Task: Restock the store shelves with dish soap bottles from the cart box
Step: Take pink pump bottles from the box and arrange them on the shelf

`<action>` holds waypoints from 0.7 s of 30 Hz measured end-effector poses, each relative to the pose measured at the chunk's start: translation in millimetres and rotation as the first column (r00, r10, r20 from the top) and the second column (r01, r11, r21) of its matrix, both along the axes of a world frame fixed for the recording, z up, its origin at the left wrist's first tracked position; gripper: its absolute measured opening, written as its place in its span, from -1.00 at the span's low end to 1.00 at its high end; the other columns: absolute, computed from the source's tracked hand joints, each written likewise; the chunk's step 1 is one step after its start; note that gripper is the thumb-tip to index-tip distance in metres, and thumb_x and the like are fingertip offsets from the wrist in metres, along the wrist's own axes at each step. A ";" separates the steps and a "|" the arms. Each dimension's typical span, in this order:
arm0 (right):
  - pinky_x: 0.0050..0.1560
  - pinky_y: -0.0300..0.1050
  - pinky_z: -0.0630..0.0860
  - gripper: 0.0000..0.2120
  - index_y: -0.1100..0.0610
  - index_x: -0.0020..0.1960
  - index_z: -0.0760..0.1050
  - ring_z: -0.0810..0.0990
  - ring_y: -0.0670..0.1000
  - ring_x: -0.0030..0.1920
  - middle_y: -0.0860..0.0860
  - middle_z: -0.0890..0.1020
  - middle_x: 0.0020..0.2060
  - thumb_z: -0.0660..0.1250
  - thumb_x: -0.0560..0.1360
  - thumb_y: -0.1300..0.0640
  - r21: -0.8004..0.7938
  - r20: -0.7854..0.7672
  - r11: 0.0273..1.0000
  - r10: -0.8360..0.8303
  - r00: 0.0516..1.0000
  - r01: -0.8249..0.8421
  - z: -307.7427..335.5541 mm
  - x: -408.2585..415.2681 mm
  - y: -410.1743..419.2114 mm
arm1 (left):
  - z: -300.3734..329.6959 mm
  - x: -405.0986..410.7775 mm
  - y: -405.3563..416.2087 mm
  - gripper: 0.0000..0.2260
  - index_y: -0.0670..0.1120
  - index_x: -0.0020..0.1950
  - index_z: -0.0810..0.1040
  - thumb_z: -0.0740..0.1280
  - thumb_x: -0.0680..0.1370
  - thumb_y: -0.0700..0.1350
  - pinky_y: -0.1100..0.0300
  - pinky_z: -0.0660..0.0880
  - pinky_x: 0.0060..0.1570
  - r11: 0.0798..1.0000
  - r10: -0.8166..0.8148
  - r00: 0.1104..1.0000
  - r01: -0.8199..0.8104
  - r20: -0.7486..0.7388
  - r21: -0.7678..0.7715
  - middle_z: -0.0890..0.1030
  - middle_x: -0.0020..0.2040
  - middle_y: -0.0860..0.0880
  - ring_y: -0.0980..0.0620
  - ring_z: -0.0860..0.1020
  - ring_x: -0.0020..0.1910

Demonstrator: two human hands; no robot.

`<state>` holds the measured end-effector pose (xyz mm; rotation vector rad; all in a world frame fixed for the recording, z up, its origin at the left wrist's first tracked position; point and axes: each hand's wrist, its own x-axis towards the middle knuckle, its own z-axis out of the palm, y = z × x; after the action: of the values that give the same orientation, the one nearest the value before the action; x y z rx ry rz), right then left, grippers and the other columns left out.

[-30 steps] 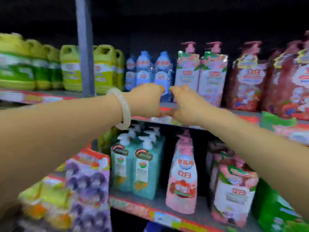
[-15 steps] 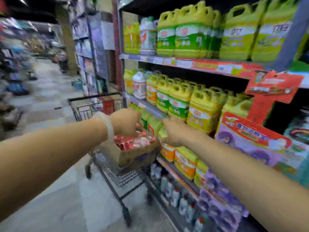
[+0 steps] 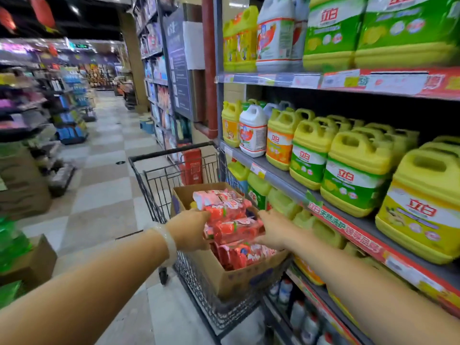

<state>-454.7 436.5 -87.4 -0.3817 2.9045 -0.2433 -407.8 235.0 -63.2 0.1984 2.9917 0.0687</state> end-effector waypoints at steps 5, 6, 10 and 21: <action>0.31 0.03 0.39 -0.24 0.14 0.48 0.12 0.38 0.16 0.35 0.14 0.30 0.39 0.36 0.44 -0.14 -0.022 0.128 0.996 -0.081 0.988 0.085 -39.5 -75.0 -13.4 | -42.6 -82.6 -14.6 -0.46 0.01 0.41 0.34 0.38 0.46 0.03 0.12 0.43 0.25 0.995 -0.054 0.997 0.049 0.061 0.081 0.45 0.32 -0.03 -0.05 0.47 0.26; 0.31 0.04 0.40 -0.20 0.13 0.49 0.09 0.38 0.17 0.34 0.14 0.29 0.41 0.37 0.43 -0.13 -0.029 0.148 0.995 -0.090 0.985 0.095 -50.0 -86.5 -15.8 | -52.2 -94.7 -13.8 -0.46 0.03 0.42 0.33 0.38 0.46 0.04 0.13 0.41 0.26 0.992 -0.093 0.993 0.086 0.074 0.097 0.45 0.34 -0.01 -0.05 0.45 0.28; 0.29 0.03 0.39 -0.27 0.20 0.46 0.15 0.37 0.22 0.34 0.19 0.33 0.37 0.36 0.45 -0.09 -0.018 0.235 0.985 -0.164 0.958 0.173 -87.0 -116.4 -19.9 | -93.5 -140.6 -3.6 -0.49 -0.03 0.40 0.35 0.35 0.49 0.05 0.13 0.42 0.26 0.979 -0.176 0.967 0.153 0.182 0.135 0.47 0.34 -0.02 -0.07 0.48 0.25; 0.21 -0.17 0.32 -0.43 0.33 0.38 0.27 0.35 0.18 0.36 0.21 0.37 0.34 0.32 0.47 0.09 -0.151 0.465 0.795 -0.467 0.752 0.587 -177.2 -153.8 -13.1 | -195.9 -264.4 31.2 -0.36 -0.09 0.25 0.54 0.30 0.27 0.23 0.19 0.45 0.13 0.866 -0.474 0.718 0.278 0.509 0.414 0.60 0.17 -0.11 -0.08 0.55 0.17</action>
<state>-608.4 423.4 -264.6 0.4435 2.4803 -0.7455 -672.2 266.1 -259.1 0.6899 2.2288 0.4671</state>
